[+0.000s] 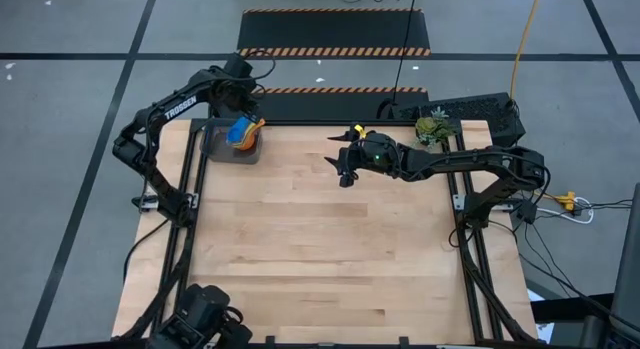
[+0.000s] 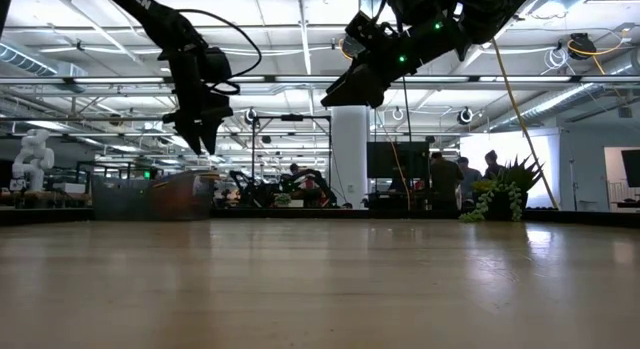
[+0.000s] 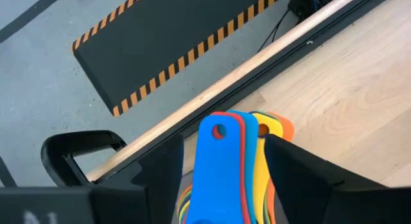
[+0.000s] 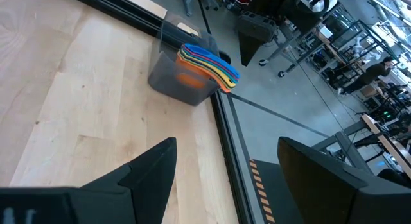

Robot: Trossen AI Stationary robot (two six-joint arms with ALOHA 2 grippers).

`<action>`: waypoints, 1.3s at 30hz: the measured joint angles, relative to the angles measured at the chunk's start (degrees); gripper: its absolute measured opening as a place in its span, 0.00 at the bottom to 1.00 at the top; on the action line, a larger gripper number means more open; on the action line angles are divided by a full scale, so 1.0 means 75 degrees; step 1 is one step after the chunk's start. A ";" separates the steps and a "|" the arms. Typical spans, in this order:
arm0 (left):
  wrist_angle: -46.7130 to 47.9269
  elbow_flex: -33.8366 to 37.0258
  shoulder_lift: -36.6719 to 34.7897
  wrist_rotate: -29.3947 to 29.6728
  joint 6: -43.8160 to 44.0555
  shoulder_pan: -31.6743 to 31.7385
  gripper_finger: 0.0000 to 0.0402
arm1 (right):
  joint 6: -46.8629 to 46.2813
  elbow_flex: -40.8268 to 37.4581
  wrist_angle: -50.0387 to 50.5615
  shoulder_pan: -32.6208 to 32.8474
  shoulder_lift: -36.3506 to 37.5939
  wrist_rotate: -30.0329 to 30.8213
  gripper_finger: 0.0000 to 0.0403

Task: Nest measuring cups in basket
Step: Stack the blue measuring cup on top of the red measuring cup

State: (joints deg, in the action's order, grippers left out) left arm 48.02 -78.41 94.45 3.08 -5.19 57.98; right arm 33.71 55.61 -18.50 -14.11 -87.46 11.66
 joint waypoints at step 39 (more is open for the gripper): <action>-0.0168 0.0728 0.0117 -0.0322 -0.1256 0.0035 0.93 | 0.0082 0.0000 0.0163 0.0017 0.0000 0.0012 0.66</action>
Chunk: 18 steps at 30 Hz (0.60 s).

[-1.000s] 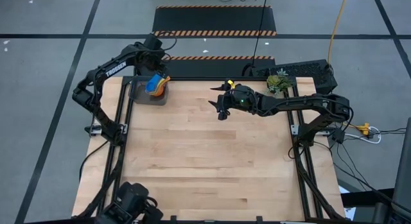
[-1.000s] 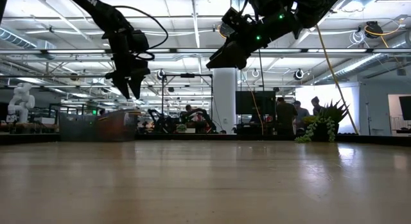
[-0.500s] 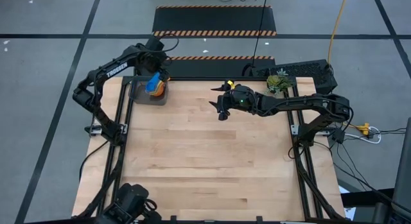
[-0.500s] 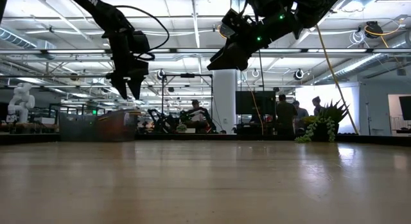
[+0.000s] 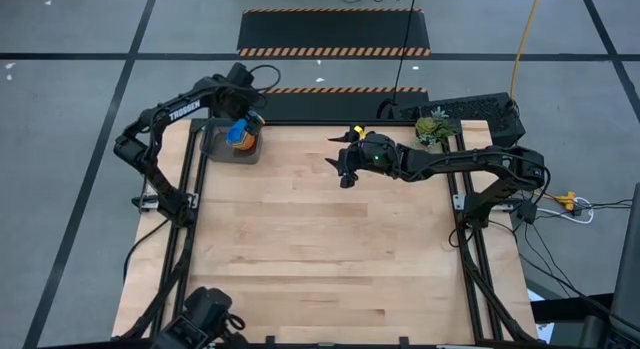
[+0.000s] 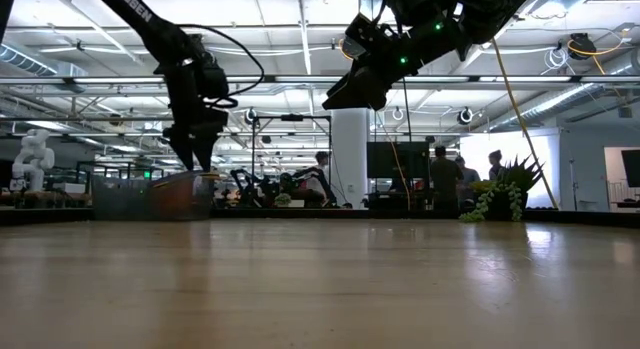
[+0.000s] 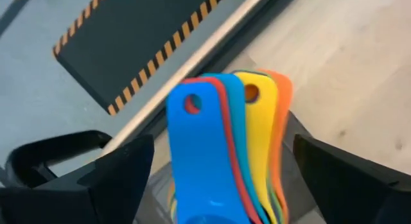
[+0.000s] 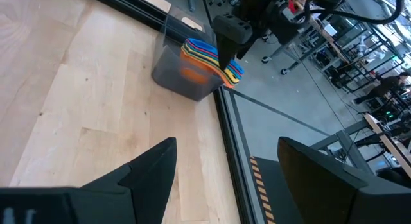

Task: Nest measuring cups in basket
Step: Stack the blue measuring cup on top of the red measuring cup

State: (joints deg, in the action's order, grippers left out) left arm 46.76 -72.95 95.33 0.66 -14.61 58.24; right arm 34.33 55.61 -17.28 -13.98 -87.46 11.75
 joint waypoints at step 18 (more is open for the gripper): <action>-0.0391 0.0286 -0.0006 -0.0556 -0.0295 -0.0140 0.98 | 0.0000 0.0000 0.0003 0.0000 0.0000 -0.0003 0.66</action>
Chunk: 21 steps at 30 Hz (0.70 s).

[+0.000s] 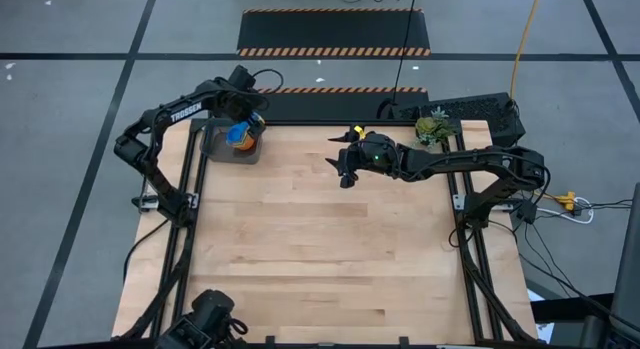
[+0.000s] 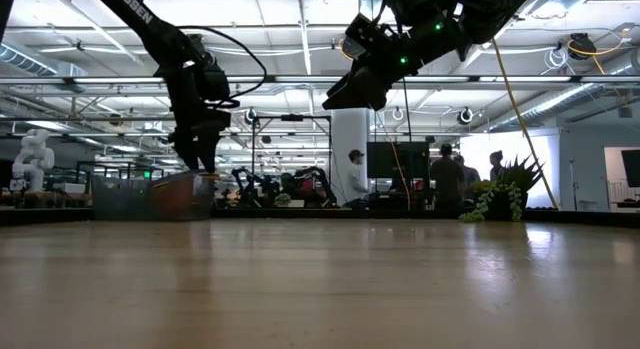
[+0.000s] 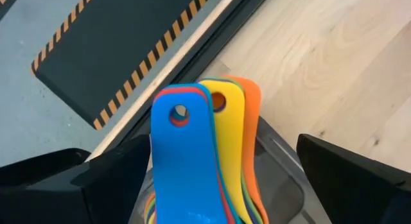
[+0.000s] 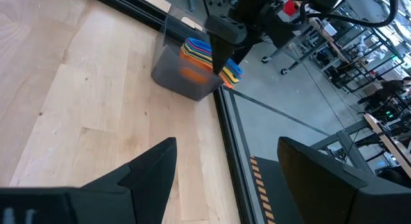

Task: Nest measuring cups in basket
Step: Stack the blue measuring cup on top of the red measuring cup

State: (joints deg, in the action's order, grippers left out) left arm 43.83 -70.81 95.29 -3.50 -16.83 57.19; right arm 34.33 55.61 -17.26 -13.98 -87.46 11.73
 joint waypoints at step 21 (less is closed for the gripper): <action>0.0233 0.0000 0.0000 -0.0131 -0.0686 -0.0122 0.98 | 0.0003 0.0000 0.0000 0.0000 0.0000 -0.0003 0.66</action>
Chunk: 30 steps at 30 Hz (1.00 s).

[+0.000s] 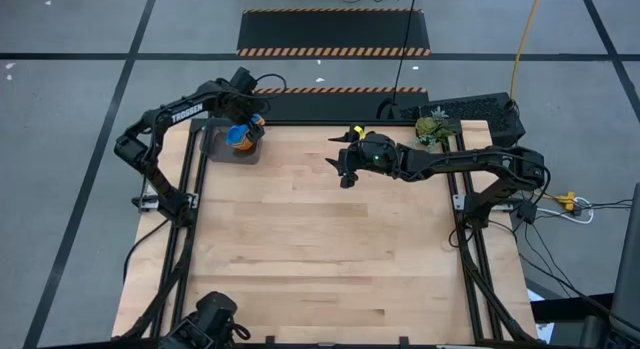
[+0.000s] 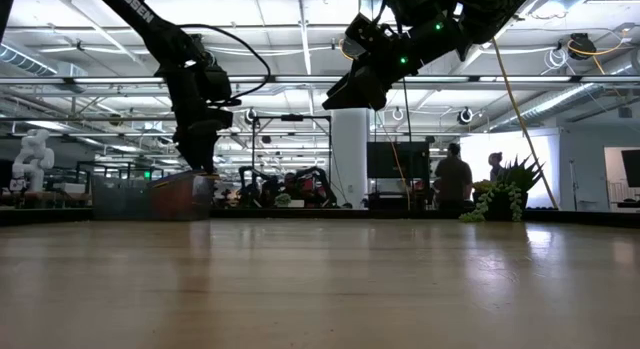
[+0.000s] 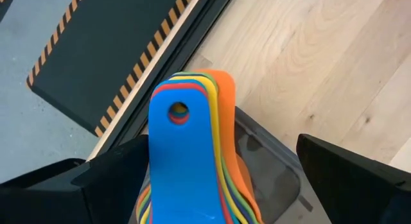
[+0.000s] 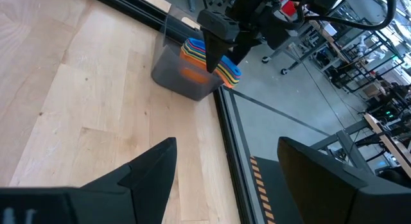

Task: Nest measuring cups in basket
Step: Stack the blue measuring cup on top of the red measuring cup, then adjust the stacked measuring cup into the black bin

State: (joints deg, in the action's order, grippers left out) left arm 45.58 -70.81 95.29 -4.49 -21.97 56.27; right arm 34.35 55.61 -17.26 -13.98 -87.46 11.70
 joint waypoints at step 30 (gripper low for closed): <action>-0.0759 0.0695 -0.0092 0.0262 -0.0350 -0.0015 0.98 | -0.0001 0.0000 0.0119 0.0012 0.0000 0.0020 0.66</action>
State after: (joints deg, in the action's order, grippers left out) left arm 39.89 -65.59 94.60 -2.53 -24.60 56.16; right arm 34.34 55.61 -16.36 -13.89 -87.46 11.86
